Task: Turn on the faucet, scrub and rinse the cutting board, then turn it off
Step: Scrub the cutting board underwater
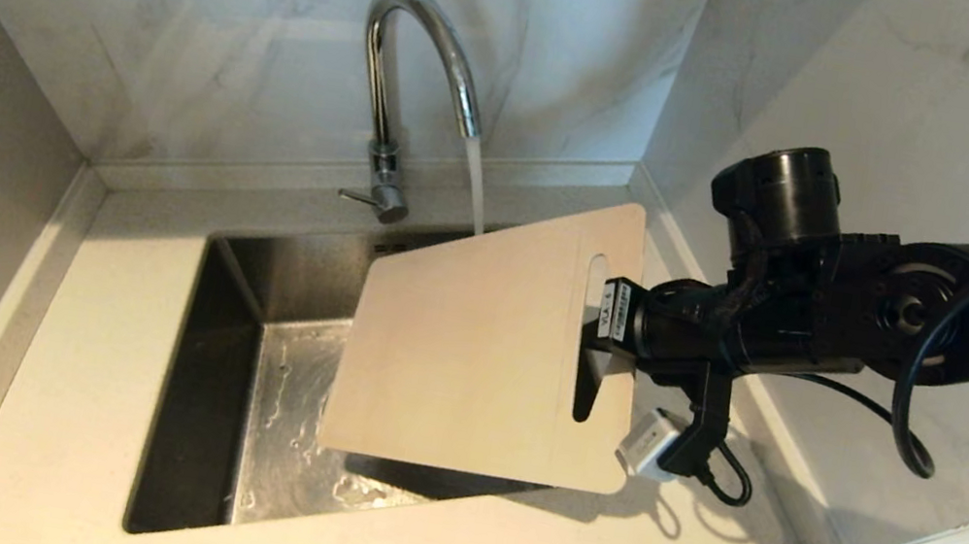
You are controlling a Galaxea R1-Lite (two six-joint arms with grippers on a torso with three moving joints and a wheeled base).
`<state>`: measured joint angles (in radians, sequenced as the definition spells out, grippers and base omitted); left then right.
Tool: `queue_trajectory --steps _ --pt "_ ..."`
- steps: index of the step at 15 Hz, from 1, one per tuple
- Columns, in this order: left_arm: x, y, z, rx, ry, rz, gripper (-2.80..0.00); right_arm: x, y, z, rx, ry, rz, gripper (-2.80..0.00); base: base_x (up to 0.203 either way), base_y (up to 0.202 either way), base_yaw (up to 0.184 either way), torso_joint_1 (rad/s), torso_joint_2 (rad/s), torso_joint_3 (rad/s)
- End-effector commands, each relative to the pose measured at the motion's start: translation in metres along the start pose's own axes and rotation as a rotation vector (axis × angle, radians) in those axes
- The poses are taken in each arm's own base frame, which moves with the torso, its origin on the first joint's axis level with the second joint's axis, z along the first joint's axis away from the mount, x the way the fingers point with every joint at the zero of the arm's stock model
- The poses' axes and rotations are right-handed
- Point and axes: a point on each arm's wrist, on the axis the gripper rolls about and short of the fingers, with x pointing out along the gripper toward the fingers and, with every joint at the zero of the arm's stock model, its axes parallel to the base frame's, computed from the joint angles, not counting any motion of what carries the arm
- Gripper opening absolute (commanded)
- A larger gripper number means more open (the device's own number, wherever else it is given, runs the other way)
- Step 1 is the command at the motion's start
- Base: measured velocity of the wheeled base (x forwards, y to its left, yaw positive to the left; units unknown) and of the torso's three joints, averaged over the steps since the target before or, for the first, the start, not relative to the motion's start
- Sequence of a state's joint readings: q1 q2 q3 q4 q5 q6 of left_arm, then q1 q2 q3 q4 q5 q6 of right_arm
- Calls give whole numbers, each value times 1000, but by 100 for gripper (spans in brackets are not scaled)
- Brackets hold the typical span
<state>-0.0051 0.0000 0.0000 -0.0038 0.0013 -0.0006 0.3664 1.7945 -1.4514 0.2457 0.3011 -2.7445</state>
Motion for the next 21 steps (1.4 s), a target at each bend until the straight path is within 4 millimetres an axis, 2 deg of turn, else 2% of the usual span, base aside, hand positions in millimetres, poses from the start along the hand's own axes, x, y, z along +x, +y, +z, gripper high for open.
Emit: queue_trajectory --steps 1,8,17,21 --pt "0 0 0 -1 -4 -1 -280 13 1 -7 -16 1 -3 -280 0 0 0 0 0 0" --pt "0 0 0 0 -3 0 -280 32 2 -22 -23 25 -12 -280 0 0 0 0 0 0" --pt "0 0 0 -1 -2 0 -280 60 9 -27 -21 13 -13 -280 0 0 0 0 0 0" --pt "0 0 0 -1 -2 1 -280 70 4 -31 -32 20 -29 -280 0 0 0 0 0 0"
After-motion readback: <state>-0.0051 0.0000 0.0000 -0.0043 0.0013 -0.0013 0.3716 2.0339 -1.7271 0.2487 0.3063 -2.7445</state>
